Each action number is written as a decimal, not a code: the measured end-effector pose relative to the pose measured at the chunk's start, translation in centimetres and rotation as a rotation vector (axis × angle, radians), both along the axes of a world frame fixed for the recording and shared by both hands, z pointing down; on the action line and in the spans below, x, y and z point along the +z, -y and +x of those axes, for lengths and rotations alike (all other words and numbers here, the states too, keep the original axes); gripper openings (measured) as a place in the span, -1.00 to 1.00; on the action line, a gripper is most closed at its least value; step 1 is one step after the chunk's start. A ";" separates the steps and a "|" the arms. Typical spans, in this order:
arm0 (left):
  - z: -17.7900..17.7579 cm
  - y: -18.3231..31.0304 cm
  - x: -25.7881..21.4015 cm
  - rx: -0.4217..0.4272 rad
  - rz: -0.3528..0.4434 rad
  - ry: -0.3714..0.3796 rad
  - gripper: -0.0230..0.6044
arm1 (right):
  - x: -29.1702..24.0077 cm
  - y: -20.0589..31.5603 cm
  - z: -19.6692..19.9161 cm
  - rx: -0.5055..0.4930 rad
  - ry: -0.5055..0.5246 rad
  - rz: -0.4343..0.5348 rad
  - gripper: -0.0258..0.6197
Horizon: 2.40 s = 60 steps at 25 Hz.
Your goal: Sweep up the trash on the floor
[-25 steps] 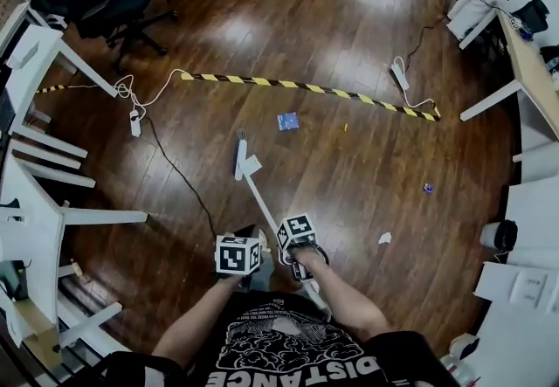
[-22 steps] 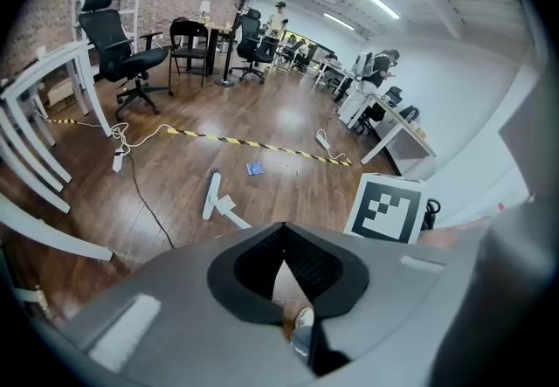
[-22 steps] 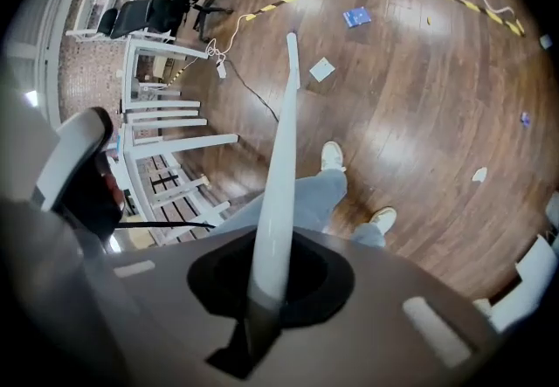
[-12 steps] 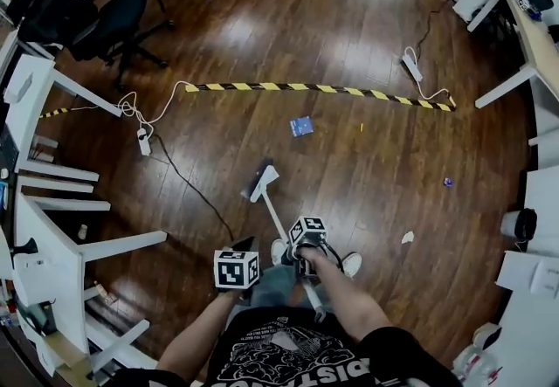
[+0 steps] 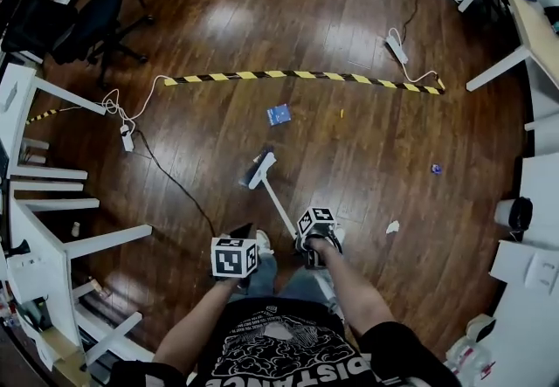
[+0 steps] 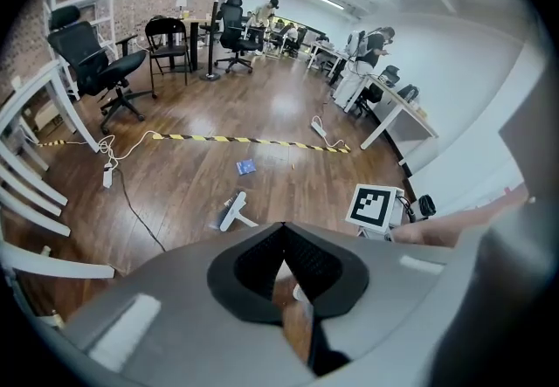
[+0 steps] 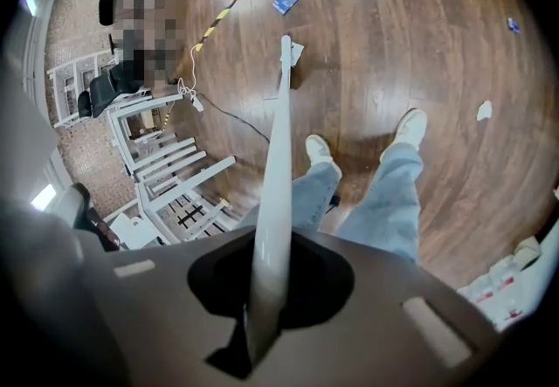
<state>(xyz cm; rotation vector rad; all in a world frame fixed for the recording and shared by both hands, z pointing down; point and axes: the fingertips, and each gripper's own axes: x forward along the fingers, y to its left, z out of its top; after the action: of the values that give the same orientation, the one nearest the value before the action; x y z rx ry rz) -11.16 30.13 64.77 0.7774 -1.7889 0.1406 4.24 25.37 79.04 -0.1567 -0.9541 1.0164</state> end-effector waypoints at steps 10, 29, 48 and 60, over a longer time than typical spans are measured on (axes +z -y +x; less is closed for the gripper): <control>3.5 14.6 0.5 0.048 -0.005 -0.008 -0.91 | -1.0 15.2 6.1 -0.031 -0.019 0.069 -0.82; 8.2 29.7 -0.9 0.212 0.024 0.023 -0.91 | -2.5 30.4 17.2 0.225 -0.072 0.108 -0.81; 5.1 27.6 -2.1 0.176 0.048 0.076 -0.91 | -6.4 24.6 9.0 0.136 0.161 0.105 -0.82; -11.6 22.4 -0.4 0.213 0.032 0.066 -0.91 | -6.7 17.5 -12.9 0.023 0.230 0.078 -0.82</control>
<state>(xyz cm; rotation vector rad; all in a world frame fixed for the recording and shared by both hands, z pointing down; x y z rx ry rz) -22.74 7.78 64.36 0.9955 -1.7705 0.2810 -8.67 7.91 72.34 -0.2008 -1.2057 0.9950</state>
